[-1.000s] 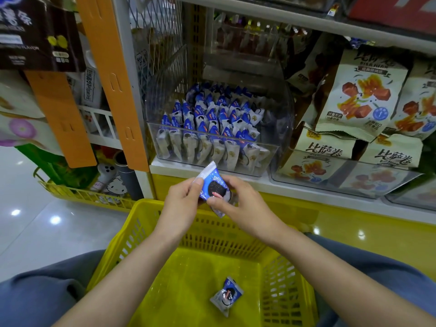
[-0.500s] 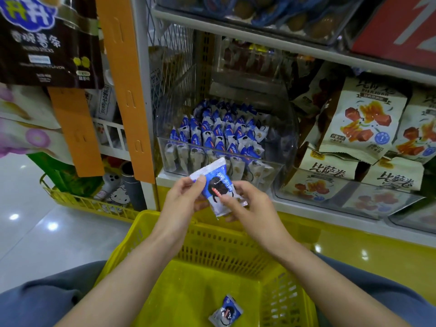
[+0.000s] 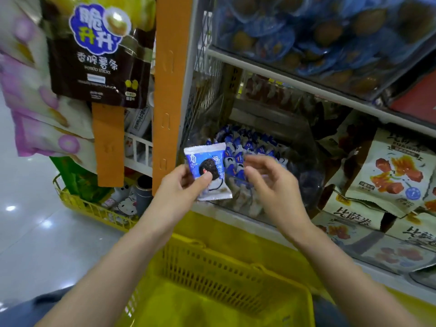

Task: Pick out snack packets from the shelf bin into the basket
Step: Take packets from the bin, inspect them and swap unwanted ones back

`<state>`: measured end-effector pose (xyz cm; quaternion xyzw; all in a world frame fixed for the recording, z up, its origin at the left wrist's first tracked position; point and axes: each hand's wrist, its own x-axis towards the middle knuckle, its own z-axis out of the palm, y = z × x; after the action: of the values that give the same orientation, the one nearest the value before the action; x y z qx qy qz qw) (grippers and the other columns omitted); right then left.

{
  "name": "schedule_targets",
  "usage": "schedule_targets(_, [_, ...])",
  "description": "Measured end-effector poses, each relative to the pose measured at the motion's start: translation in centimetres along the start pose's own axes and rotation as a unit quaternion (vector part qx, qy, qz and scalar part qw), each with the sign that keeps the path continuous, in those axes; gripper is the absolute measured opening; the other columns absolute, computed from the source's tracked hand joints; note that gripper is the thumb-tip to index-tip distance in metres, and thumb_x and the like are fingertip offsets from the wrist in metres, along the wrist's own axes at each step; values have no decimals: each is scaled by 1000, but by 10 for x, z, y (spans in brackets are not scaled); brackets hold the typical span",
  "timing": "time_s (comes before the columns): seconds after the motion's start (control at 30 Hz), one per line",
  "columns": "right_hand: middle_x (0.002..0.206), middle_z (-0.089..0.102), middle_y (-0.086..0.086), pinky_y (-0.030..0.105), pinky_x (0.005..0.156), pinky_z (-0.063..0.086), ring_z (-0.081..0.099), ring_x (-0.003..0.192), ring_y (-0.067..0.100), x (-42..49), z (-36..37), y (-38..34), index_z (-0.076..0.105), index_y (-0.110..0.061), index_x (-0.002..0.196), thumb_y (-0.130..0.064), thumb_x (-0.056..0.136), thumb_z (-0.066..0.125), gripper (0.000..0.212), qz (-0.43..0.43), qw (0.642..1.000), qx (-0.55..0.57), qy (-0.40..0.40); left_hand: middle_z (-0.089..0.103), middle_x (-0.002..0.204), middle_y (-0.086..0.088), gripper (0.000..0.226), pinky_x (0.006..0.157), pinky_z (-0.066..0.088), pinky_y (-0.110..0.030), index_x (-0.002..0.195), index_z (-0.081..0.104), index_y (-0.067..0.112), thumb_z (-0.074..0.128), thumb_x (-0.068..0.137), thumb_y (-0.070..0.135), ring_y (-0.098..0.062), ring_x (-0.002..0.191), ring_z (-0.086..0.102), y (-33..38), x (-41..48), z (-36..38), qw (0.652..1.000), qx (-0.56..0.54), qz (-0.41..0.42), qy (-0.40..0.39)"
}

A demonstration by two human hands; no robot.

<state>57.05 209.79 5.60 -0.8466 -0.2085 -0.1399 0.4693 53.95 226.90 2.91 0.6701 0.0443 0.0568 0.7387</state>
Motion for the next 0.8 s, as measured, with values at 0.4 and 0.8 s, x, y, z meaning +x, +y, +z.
schedule_targets(0.4, [112, 64, 19, 24, 78, 40, 58, 103, 28, 154, 39, 72, 61, 0, 114, -26, 93, 54, 34, 135, 955, -235, -120, 67, 99, 5, 16, 76, 47, -22, 100, 59, 26, 59, 87, 34, -7, 93, 62, 15, 33, -21, 996, -57, 3, 66])
schedule_targets(0.8, [101, 62, 13, 27, 67, 38, 56, 88, 25, 182, 48, 74, 59, -5, 110, -39, 84, 64, 44, 245, 920, -268, -148, 68, 97, 3, 12, 74, 48, -23, 96, 60, 25, 60, 87, 33, -9, 91, 63, 17, 39, -20, 995, -62, 11, 71])
